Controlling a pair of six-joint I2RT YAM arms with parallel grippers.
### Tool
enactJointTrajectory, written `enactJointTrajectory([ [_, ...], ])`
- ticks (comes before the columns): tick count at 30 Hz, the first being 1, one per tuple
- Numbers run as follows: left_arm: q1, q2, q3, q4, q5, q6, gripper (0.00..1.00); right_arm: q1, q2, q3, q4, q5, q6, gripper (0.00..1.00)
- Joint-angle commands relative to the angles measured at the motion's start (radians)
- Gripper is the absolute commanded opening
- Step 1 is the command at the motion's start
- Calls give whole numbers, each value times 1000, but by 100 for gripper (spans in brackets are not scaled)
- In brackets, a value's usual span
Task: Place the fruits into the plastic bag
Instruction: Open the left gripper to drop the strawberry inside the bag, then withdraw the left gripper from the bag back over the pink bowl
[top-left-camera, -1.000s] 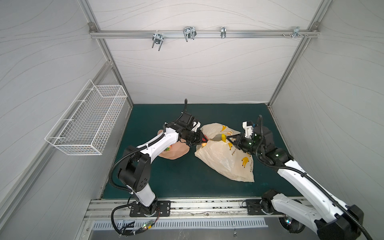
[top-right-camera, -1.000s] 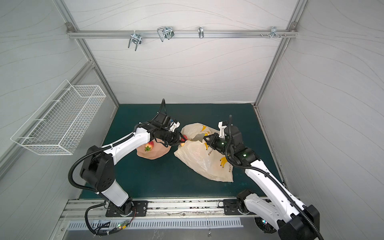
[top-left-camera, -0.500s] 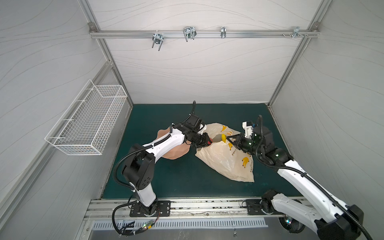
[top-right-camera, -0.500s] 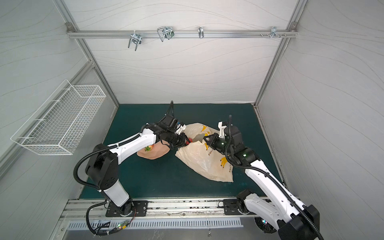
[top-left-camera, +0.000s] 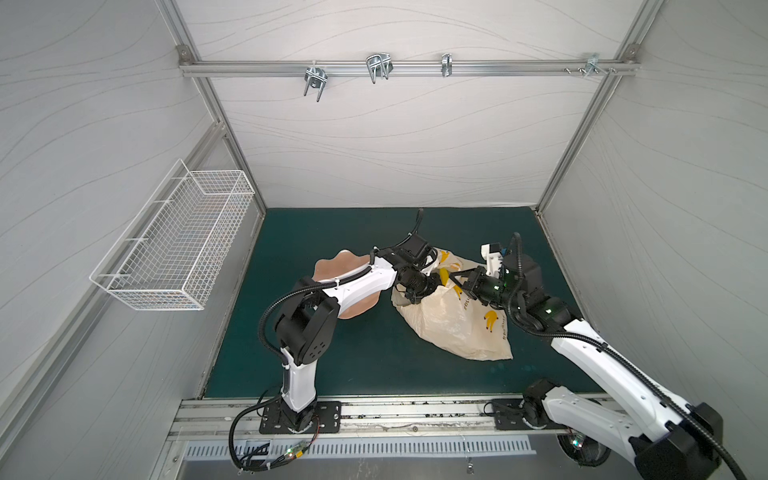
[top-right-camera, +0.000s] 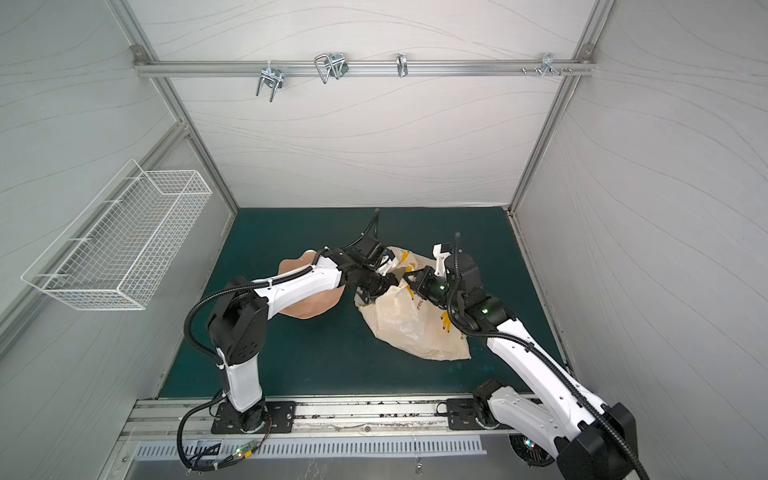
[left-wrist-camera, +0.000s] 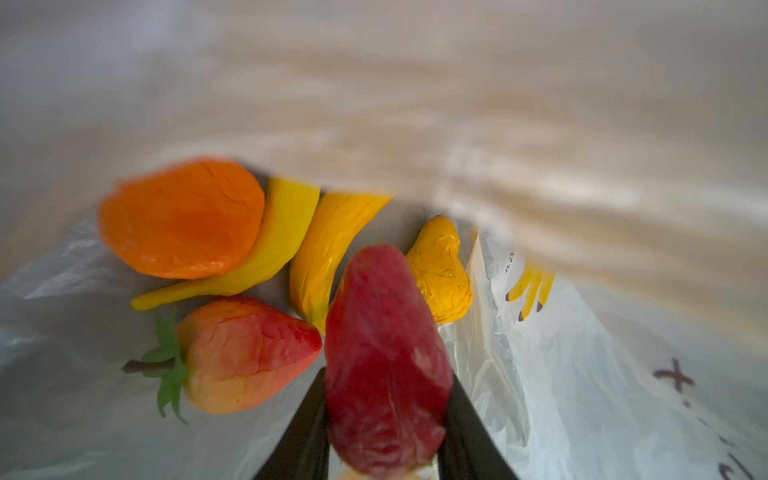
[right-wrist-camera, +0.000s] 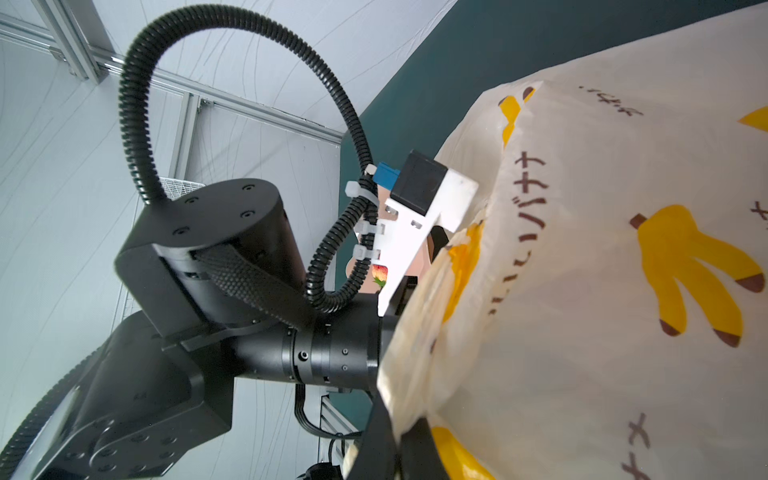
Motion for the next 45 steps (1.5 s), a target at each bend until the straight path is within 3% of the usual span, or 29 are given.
enactJointTrajectory([
  [1, -18, 43, 64, -4, -14, 5, 5, 11, 3, -13, 73, 1, 36, 0],
  [7, -35, 75, 93, -31, -37, 17, 14, 15, 9, -27, 96, 1, 58, 0],
  [14, -48, 76, 101, -60, -69, 31, 50, 15, 11, -28, 100, 9, 63, 0],
  [19, -46, 47, 99, -67, -91, 38, 63, 15, 11, -27, 98, 11, 62, 0],
  [30, -15, -57, 99, -133, -161, 47, 71, 14, -2, -26, 58, 37, 59, 0],
  [45, 136, -239, 20, -257, -272, 52, 71, 10, -12, -28, 35, 50, 61, 0],
])
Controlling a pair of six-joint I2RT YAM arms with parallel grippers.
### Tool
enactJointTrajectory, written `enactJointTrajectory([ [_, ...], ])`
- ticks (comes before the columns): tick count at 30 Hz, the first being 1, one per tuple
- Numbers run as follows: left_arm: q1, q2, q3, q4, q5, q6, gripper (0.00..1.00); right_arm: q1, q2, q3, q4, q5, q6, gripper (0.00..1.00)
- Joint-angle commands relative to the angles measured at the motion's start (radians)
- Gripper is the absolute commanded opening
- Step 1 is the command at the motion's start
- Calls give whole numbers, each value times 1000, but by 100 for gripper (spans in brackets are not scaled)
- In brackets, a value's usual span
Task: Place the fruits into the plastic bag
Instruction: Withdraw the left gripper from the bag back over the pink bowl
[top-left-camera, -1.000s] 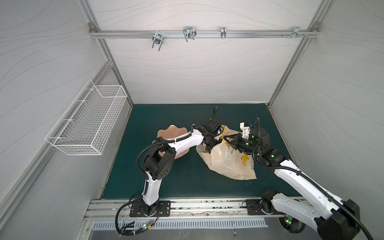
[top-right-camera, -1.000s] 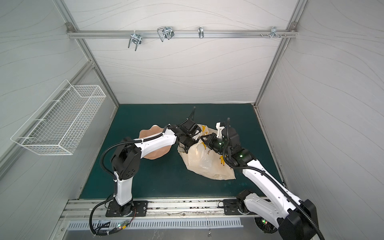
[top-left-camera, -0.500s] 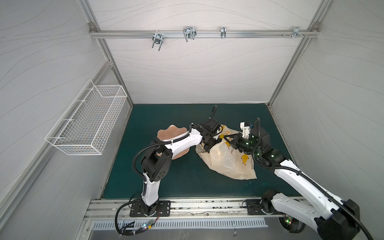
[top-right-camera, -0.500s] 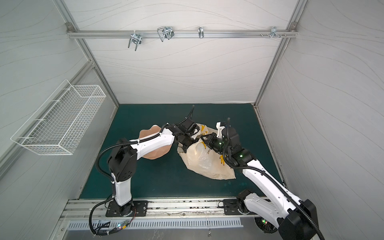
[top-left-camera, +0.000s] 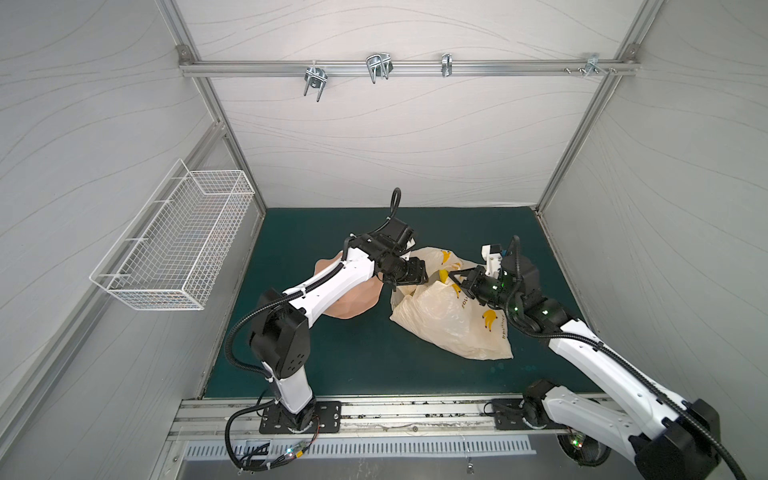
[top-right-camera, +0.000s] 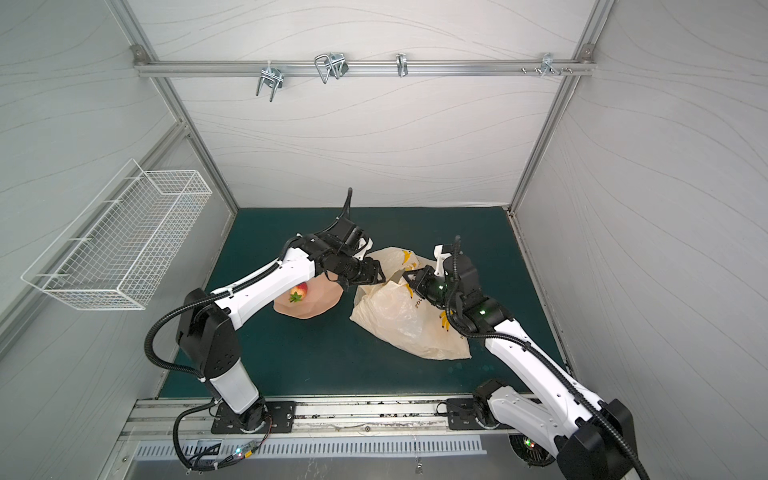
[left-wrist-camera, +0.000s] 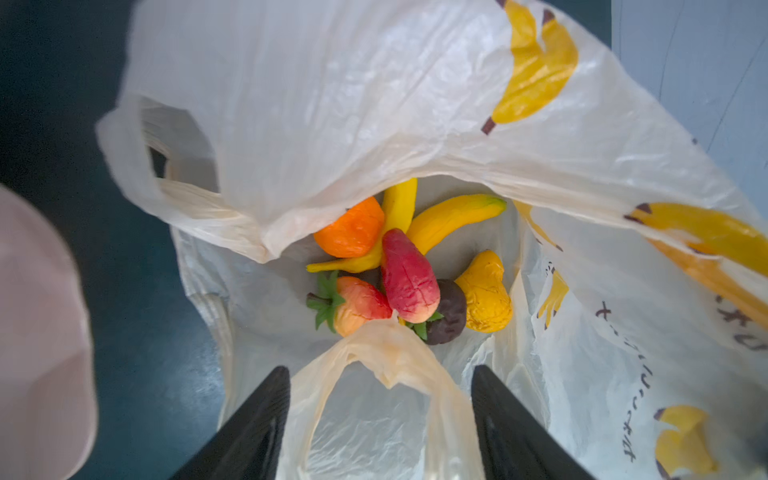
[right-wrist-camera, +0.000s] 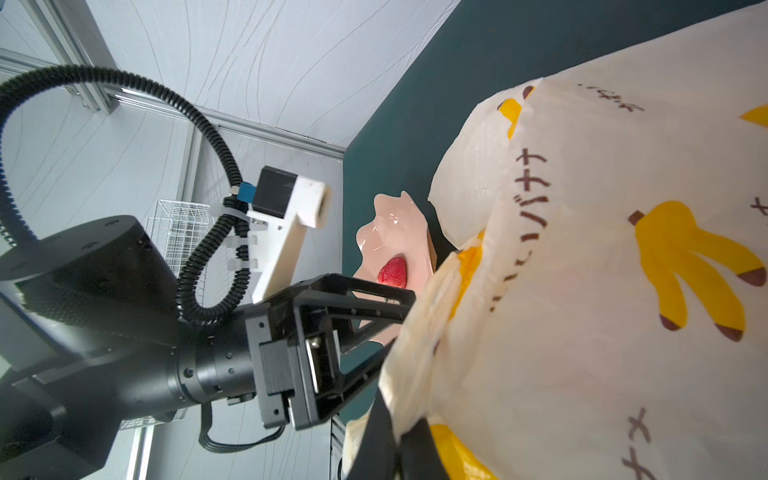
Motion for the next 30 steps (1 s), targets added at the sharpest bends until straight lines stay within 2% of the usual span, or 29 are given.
enactJointTrajectory([
  [1, 30, -58, -12, -43, -51, 6, 71, 2, -19, -9, -15, 12, 8, 0],
  [8, 103, -135, -36, -159, -187, -1, 72, 2, -22, -6, -18, 10, 7, 0],
  [12, 169, -173, -66, -242, -321, -12, 73, 2, -25, -7, -20, 9, 7, 0],
  [17, 244, -170, -85, -308, -460, 39, 90, 4, -25, -10, -21, 4, 8, 0],
  [20, 273, -122, -63, -364, -528, 86, 93, 4, -25, -8, -21, 3, 9, 0],
  [30, 362, -18, -59, -373, -600, 153, 94, 6, -27, -8, -25, 1, 8, 0],
])
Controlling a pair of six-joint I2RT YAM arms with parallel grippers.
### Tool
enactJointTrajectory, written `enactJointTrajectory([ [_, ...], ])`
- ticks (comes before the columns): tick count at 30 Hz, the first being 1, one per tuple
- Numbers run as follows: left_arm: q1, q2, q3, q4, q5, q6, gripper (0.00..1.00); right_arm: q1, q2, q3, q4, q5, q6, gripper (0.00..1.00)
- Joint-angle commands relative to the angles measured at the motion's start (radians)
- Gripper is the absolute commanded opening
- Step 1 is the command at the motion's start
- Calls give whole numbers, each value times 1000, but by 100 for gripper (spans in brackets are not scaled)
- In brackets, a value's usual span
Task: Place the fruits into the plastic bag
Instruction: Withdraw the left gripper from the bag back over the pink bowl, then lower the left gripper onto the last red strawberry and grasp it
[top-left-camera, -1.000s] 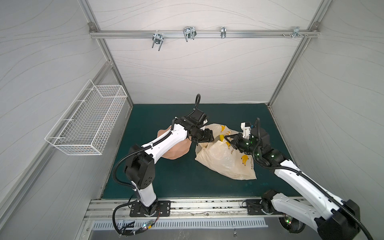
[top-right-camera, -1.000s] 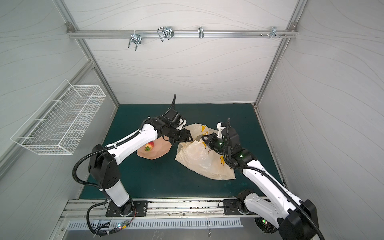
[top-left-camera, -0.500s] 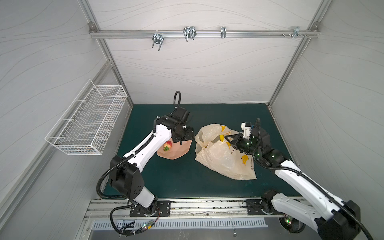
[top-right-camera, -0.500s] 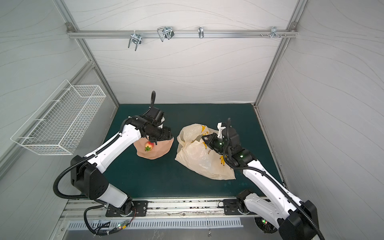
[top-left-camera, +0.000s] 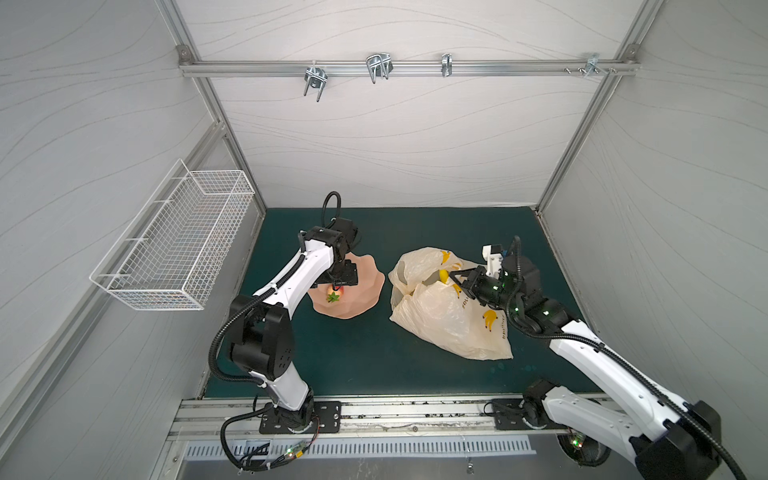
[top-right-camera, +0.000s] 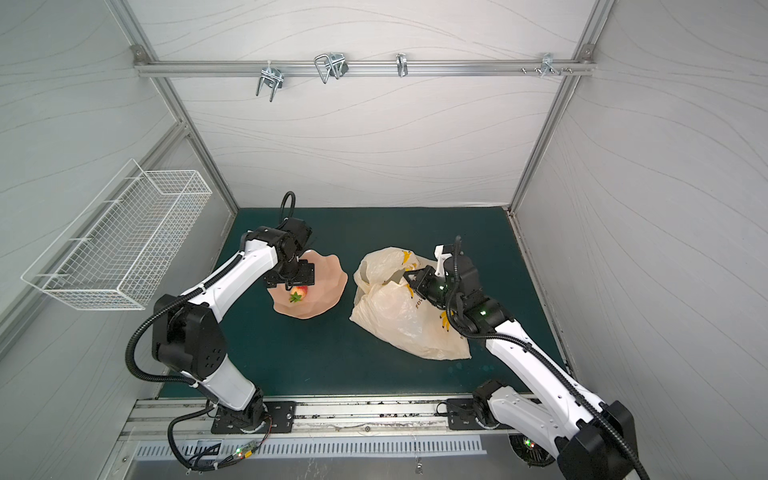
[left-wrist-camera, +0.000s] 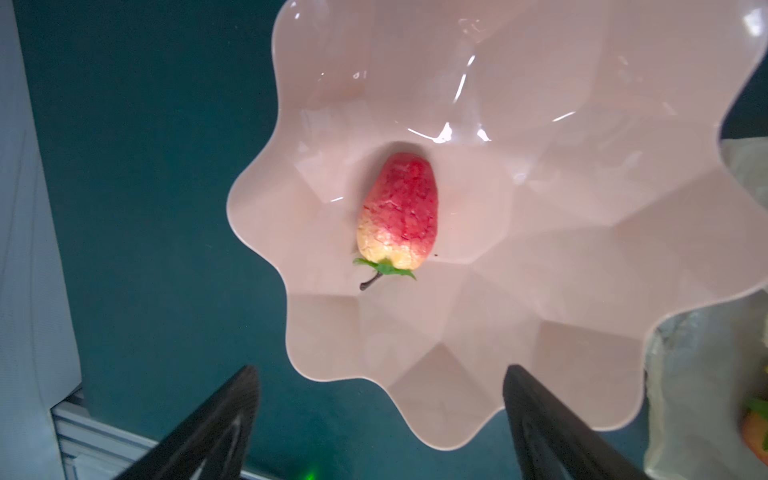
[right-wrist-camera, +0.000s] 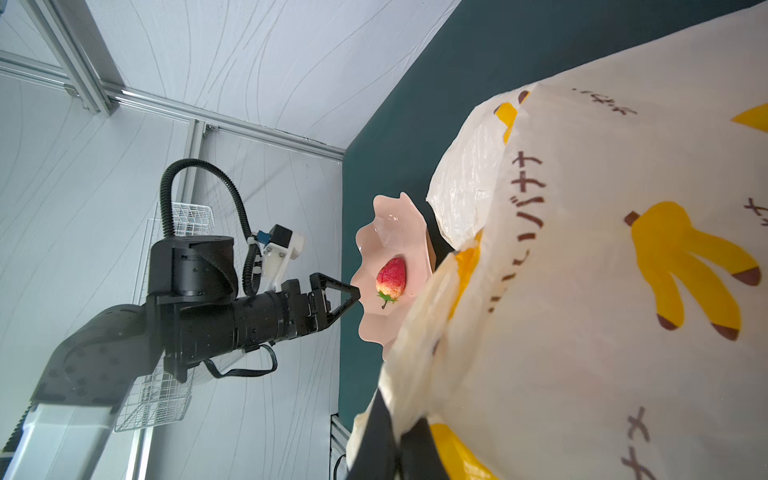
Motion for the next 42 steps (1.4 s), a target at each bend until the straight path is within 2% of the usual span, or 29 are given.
enactJointTrajectory([
  [1, 21, 31, 24, -16, -52, 39, 94, 6, -19, -7, -17, -4, 7, 0],
  [11, 50, 114, 21, 36, 16, 76, 94, 6, -15, -1, -25, -1, 3, 0],
  [24, 60, 259, 32, 78, 31, 118, 91, 6, -11, 1, -28, -5, 2, 0],
  [33, 62, 314, 41, 96, 70, 131, 76, 5, -22, -1, -37, 3, 3, 0],
  [37, 64, 321, 43, 99, 71, 140, 65, 7, -19, 0, -37, 6, 2, 0],
  [42, 67, 329, 48, 104, 78, 143, 47, 8, -15, 1, -32, 7, 3, 0],
])
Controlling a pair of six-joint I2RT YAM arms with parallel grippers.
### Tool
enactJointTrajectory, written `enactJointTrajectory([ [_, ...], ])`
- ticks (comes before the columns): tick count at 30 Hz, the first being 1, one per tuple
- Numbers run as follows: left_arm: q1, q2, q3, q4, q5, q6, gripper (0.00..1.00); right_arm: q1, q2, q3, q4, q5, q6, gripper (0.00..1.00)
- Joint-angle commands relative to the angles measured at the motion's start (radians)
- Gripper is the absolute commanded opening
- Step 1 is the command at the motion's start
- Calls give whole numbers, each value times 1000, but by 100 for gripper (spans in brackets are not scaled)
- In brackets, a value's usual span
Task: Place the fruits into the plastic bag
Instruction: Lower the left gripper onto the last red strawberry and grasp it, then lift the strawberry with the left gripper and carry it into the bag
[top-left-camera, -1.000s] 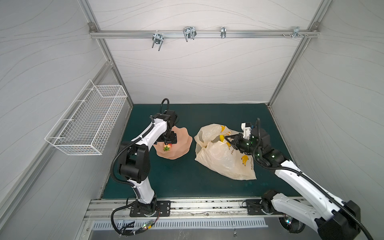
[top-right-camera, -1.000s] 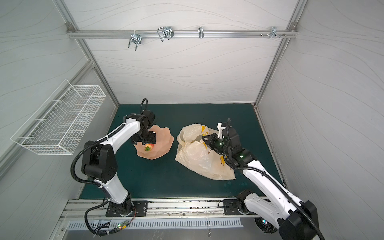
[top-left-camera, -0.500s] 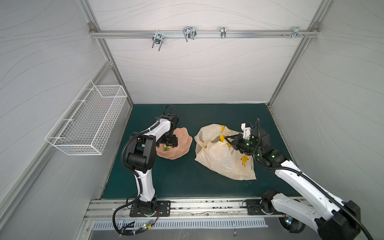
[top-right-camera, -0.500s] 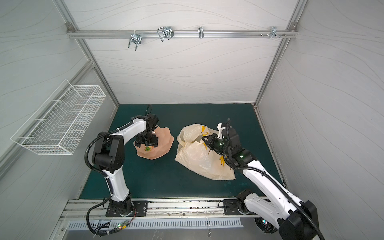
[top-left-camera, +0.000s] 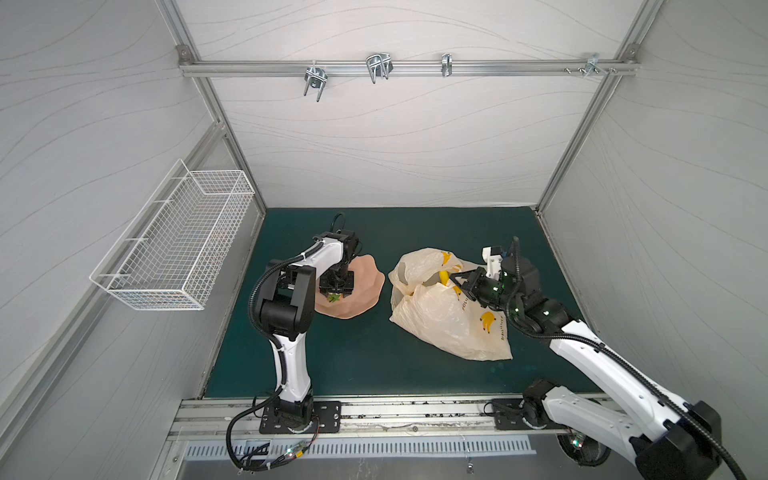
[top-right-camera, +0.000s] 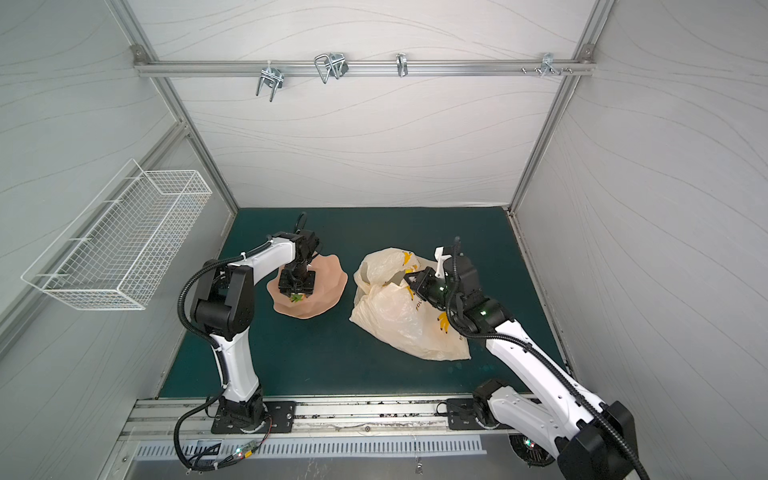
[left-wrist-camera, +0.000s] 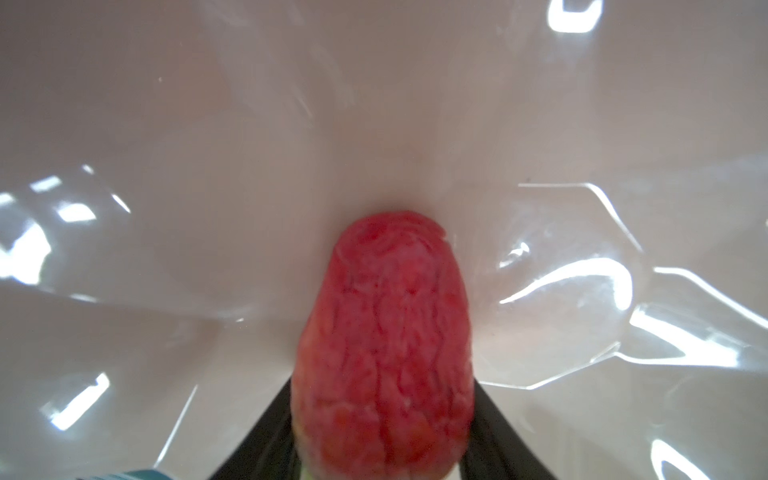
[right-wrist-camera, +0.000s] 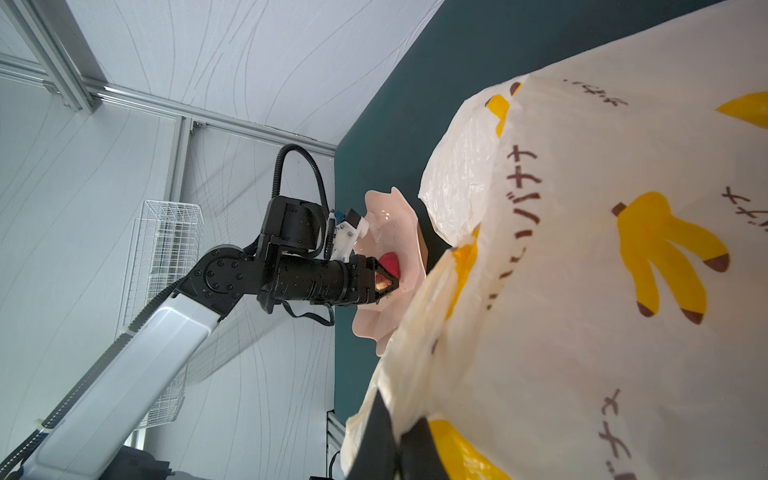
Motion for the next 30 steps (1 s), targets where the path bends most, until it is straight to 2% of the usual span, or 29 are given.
enactJointTrajectory([
  [1, 10, 23, 40, 3, 8, 2, 44, 8, -13, 1, -2, 6, 2, 0],
  [8, 11, 25, 56, -4, 12, 6, 29, 8, -5, 8, 0, 4, 0, 0],
  [17, 10, -60, 152, -51, 96, 7, 22, 8, -5, 5, -1, 10, -1, 0],
  [20, 15, -107, 201, -48, 195, 2, 21, 8, -3, 5, 3, 10, 0, 0],
  [24, 35, -151, 245, -11, 437, -20, 21, 8, -4, 9, 3, 11, -4, 0],
  [30, 59, -204, 197, 136, 804, -88, 21, 8, -5, 15, -6, 12, -11, 0],
])
